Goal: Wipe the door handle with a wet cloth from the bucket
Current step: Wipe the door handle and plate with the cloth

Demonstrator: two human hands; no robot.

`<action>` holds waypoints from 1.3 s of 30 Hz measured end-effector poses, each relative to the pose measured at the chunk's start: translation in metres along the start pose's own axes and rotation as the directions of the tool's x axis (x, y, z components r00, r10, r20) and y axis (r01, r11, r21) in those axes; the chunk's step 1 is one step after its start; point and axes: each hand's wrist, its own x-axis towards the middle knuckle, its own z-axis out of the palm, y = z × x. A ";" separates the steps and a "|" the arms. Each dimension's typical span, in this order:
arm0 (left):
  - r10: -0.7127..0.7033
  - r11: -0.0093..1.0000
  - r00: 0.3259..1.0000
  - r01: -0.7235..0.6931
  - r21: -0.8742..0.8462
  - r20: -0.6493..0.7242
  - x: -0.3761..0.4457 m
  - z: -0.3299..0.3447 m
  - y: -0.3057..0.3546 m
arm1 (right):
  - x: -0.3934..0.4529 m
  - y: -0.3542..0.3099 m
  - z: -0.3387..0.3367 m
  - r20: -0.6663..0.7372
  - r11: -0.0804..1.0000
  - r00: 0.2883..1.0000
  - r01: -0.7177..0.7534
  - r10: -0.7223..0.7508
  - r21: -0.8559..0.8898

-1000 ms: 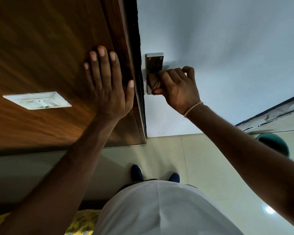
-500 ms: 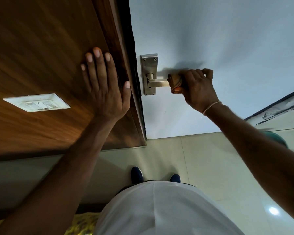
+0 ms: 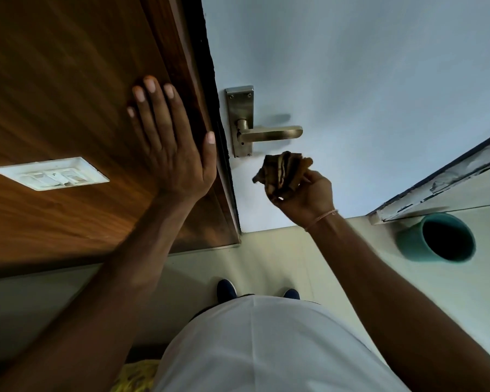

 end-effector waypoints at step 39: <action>0.114 0.994 0.992 -0.113 -0.010 0.058 -0.006 0.004 -0.023 | 0.035 0.014 0.060 0.067 0.961 0.959 0.277 -0.277 0.007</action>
